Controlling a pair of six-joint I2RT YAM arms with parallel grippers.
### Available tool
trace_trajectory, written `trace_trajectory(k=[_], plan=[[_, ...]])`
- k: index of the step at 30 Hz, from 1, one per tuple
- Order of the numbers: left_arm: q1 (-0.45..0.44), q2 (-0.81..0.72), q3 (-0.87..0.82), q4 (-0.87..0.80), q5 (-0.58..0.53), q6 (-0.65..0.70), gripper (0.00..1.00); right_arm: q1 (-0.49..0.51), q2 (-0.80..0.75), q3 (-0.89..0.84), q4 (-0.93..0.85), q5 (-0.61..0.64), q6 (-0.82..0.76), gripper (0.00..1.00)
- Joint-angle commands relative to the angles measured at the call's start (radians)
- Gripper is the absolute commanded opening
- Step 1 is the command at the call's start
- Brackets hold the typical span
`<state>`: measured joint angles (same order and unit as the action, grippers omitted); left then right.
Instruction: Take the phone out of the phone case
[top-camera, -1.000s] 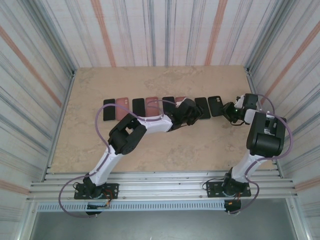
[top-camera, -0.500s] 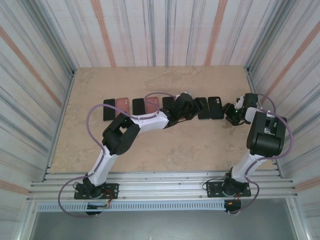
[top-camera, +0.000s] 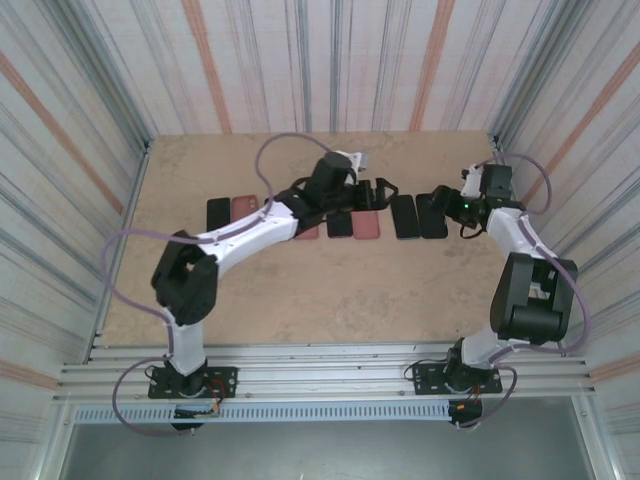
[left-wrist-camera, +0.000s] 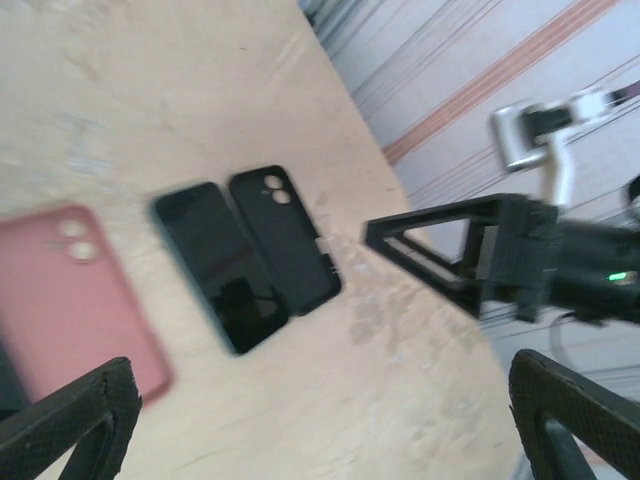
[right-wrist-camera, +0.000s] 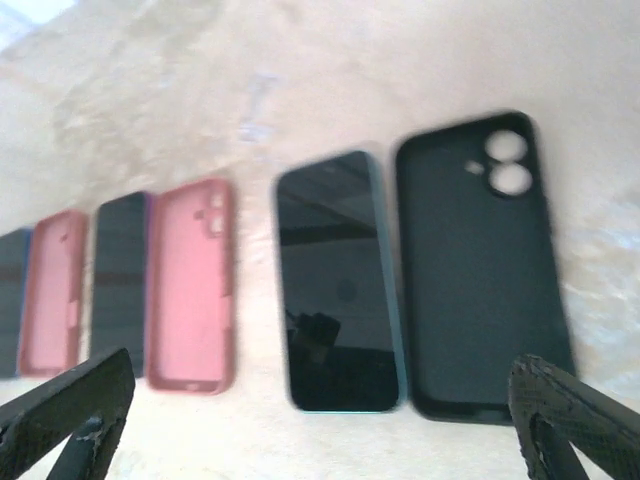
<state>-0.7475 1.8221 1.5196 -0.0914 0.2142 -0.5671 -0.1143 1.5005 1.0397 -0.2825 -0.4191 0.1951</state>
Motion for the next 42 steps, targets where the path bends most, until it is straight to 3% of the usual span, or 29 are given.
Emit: trace_trajectory(k=[1, 4, 9, 14, 19, 23, 28, 32, 42], plan=[[0.068, -0.092, -0.075, -0.164, 0.021, 0.242, 0.99, 0.041, -0.087, -0.026, 0.04, -0.006, -0.075, 0.99], [0.152, -0.192, -0.189, -0.145, 0.051, 0.3, 0.99, 0.072, -0.126, -0.046, 0.068, 0.007, -0.082, 0.99], [0.281, -0.34, -0.338, -0.185, -0.006, 0.458, 0.99, 0.12, -0.162, -0.11, 0.113, 0.213, -0.015, 0.99], [0.423, -0.461, -0.557, -0.099, -0.045, 0.575, 0.99, 0.118, -0.267, -0.338, 0.359, 0.345, -0.026, 0.99], [0.577, -0.536, -0.741, 0.056, -0.08, 0.615, 0.99, 0.052, -0.285, -0.471, 0.474, 0.316, -0.061, 0.99], [0.649, -0.512, -0.833, 0.178, -0.106, 0.641, 0.99, 0.014, -0.278, -0.604, 0.71, 0.296, -0.046, 0.99], [0.702, -0.437, -0.888, 0.325, -0.11, 0.648, 0.99, 0.027, -0.155, -0.65, 0.904, 0.294, -0.037, 0.99], [0.748, -0.375, -0.931, 0.468, -0.087, 0.628, 0.99, 0.058, -0.08, -0.595, 0.915, 0.313, -0.124, 0.99], [0.795, -0.309, -0.956, 0.629, 0.019, 0.63, 0.99, 0.044, 0.049, -0.641, 1.114, 0.316, -0.111, 0.99]])
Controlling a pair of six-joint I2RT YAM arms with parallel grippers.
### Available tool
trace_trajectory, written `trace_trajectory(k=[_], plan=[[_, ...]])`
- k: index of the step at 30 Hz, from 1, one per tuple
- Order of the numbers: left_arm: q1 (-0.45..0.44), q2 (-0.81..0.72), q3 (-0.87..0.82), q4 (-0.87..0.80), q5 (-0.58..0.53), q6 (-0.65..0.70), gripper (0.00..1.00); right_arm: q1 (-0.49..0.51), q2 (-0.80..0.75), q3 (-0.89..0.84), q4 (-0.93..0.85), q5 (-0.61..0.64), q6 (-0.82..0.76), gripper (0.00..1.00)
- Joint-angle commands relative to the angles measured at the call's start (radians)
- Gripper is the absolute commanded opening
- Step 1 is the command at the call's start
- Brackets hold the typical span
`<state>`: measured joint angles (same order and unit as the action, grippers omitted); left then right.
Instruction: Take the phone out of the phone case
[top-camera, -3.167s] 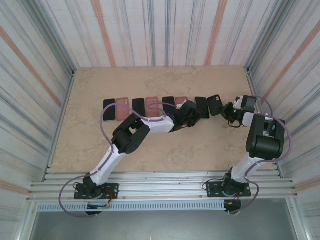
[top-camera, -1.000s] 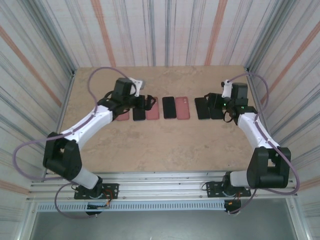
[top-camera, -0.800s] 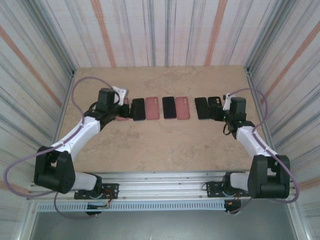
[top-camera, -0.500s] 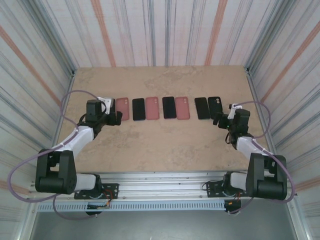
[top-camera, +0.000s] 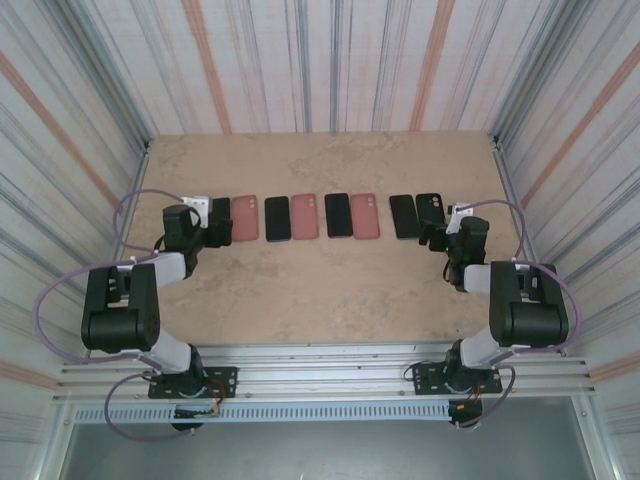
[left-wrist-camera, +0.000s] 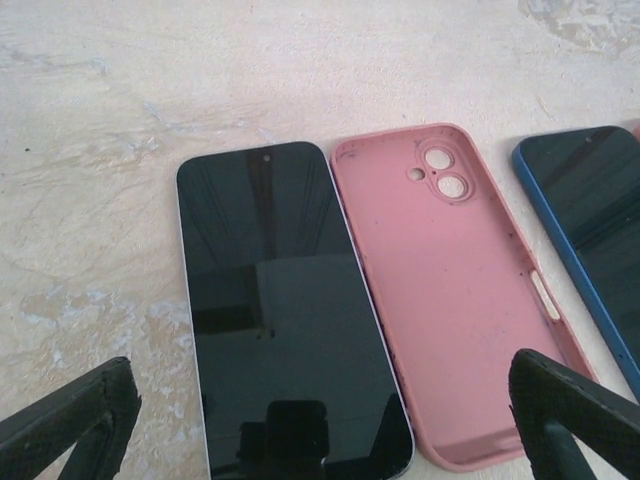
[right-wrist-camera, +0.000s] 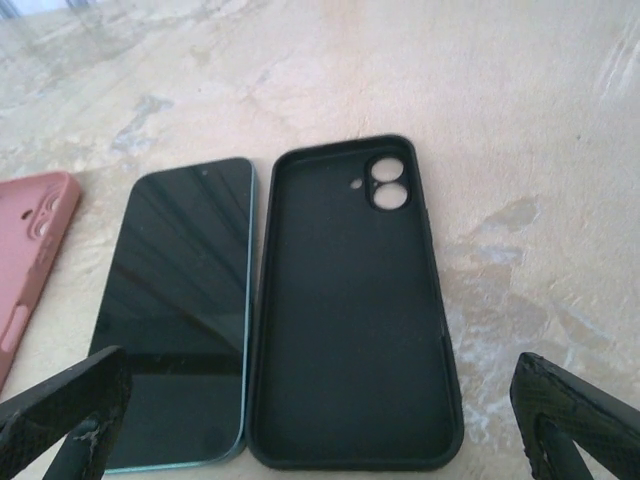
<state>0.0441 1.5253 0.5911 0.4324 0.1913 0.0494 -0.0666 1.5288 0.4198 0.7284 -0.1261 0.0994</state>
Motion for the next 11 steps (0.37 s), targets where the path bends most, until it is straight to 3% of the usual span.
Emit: trace_trajectory(k=[1, 11], plan=[[0.003, -0.02, -0.038, 0.109, 0.041, 0.015, 0.99, -0.007, 0.021, -0.022, 0.103, 0.016, -0.013, 0.99], [-0.026, -0.038, -0.095, 0.192, 0.005, 0.035, 0.99, -0.004, 0.02, -0.018, 0.097, 0.023, -0.013, 0.99]])
